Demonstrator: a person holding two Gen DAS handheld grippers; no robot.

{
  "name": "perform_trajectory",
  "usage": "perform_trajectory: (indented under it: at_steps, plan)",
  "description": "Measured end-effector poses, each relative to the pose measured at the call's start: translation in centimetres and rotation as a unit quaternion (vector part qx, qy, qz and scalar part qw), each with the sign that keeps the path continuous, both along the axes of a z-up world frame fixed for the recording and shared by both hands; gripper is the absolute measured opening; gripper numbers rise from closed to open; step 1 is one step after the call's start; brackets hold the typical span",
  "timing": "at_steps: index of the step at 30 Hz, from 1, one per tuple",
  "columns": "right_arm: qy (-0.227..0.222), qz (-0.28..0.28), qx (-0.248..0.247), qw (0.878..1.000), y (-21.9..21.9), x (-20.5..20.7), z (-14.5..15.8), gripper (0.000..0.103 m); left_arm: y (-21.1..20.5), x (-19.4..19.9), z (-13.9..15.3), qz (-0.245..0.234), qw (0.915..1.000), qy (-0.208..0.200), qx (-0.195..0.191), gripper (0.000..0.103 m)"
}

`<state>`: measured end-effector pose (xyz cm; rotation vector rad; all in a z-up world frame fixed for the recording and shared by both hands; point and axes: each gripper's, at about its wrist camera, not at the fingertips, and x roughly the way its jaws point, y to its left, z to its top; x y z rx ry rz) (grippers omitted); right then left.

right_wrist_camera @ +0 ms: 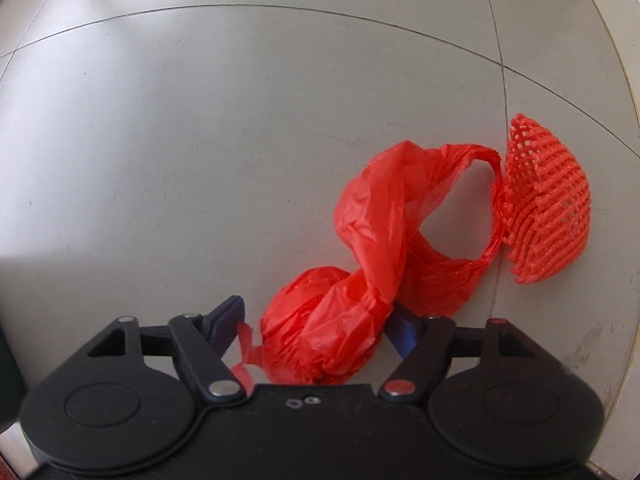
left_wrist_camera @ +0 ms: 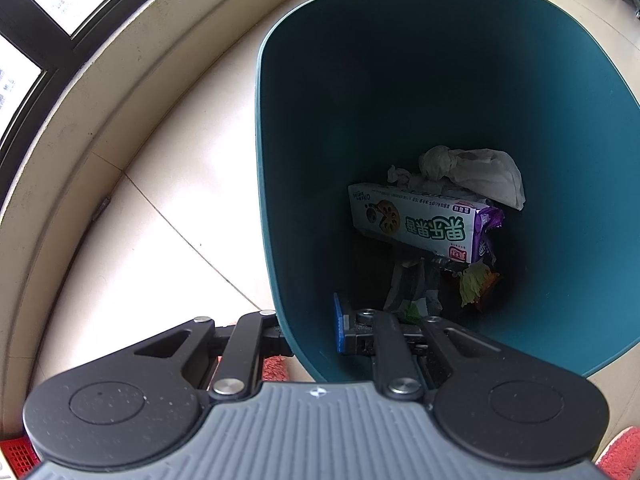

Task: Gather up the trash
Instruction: 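Move the right gripper to the red plastic bag and grasp it, then carry the red plastic bag over the bin and open the right gripper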

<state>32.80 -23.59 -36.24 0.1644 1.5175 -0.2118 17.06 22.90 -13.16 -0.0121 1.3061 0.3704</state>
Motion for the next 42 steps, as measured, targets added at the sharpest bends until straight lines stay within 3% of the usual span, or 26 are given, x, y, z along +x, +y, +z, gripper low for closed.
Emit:
perform_trajectory:
  at_steps: [1, 5, 10, 16, 22, 27, 33, 38, 42]
  plan:
    - [0.003, 0.003, 0.001, 1.000, -0.1, -0.1, 0.0, 0.061, 0.0, 0.0, 0.0, 0.000, 1.0000, 0.000, -0.001, 0.015]
    - [0.011, 0.033, -0.018, 0.999, 0.4, -0.8, 0.6, 0.059, 0.1, -0.1, 0.1, 0.000, 1.0000, -0.003, -0.001, 0.015]
    - [0.007, 0.124, -0.038, 0.992, 3.1, -1.7, 3.5, 0.057, 0.0, -0.2, 0.1, 0.000, 1.0000, -0.004, 0.000, 0.015]
    - [-0.021, 0.211, -0.031, 0.977, 6.6, -3.1, 9.0, 0.057, 0.0, -0.3, 0.4, 0.003, 1.0000, -0.007, 0.002, 0.015]
    - [-0.072, 0.271, 0.000, 0.960, 9.1, -4.8, 16.8, 0.057, 0.3, -0.3, 0.5, 0.008, 0.9999, -0.009, -0.006, 0.015]
    - [-0.146, 0.334, 0.042, 0.930, 12.8, -5.6, 25.6, 0.057, 0.2, -0.3, 0.7, 0.008, 0.9999, -0.010, 0.001, 0.015]
    - [-0.221, 0.420, 0.089, 0.876, 18.7, -7.1, 34.9, 0.057, 0.4, -0.4, 1.0, 0.011, 0.9998, -0.014, -0.005, 0.015]
    - [-0.233, 0.485, 0.098, 0.837, 25.0, -8.4, 36.6, 0.057, 0.6, -0.6, 1.2, 0.012, 0.9997, -0.018, -0.010, 0.015]
    - [-0.216, 0.496, 0.114, 0.833, 30.0, -7.7, 35.4, 0.058, 0.7, -0.7, 1.4, 0.012, 0.9996, -0.021, -0.015, 0.015]
